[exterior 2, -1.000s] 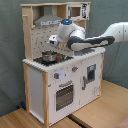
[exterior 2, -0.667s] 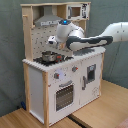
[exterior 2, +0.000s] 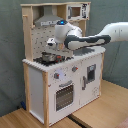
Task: Play with the kitchen
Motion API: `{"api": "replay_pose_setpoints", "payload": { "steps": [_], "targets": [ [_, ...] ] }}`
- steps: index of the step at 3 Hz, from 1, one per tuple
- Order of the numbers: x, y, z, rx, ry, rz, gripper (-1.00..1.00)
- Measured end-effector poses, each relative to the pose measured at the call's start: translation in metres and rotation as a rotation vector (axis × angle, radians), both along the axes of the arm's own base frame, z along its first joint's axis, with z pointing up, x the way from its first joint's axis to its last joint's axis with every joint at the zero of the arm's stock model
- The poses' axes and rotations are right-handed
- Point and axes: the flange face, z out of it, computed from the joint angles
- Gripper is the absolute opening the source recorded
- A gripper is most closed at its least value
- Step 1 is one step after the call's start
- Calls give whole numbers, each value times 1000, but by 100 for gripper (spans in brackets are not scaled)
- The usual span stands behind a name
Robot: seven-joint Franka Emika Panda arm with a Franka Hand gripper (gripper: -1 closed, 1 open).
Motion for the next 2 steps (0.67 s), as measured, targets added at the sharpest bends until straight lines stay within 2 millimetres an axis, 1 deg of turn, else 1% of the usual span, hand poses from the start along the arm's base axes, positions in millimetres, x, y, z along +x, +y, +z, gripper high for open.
{"api": "replay_pose_setpoints", "payload": {
  "steps": [1,2],
  "targets": [
    [1,-1,0,0,1,-1,-100],
    [4,-6,1,-8,17,-2,-100]
  ]
}}
